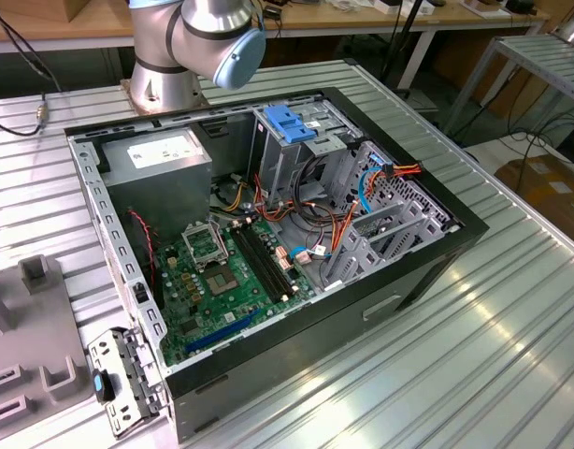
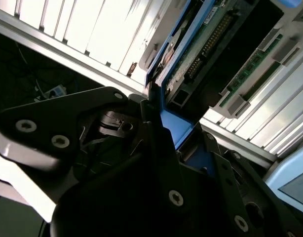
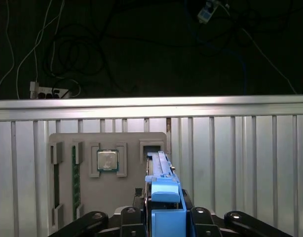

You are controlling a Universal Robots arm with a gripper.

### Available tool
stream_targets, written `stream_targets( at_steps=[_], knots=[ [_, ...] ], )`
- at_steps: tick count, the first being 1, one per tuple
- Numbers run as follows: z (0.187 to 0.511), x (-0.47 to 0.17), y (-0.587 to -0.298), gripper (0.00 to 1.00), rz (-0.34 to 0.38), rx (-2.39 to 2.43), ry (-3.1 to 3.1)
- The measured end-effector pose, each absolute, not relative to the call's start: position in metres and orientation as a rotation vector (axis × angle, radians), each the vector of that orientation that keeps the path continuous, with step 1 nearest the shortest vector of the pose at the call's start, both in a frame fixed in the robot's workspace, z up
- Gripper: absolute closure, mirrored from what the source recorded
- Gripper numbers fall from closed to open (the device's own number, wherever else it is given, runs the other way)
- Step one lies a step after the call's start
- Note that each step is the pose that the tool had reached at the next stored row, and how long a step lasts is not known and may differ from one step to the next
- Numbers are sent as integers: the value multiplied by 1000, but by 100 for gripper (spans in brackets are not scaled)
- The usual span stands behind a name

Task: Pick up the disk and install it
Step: 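Pick up the disk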

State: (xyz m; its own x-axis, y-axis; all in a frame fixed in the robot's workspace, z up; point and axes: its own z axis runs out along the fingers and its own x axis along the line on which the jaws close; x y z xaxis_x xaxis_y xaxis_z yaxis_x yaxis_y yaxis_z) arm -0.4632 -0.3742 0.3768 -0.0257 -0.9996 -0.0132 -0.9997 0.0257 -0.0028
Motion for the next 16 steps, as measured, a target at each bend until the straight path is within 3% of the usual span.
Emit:
stream_targets(
  at_steps=[16],
  knots=[
    [397, -463, -374, 63, 22, -2180, 2237]
  ],
)
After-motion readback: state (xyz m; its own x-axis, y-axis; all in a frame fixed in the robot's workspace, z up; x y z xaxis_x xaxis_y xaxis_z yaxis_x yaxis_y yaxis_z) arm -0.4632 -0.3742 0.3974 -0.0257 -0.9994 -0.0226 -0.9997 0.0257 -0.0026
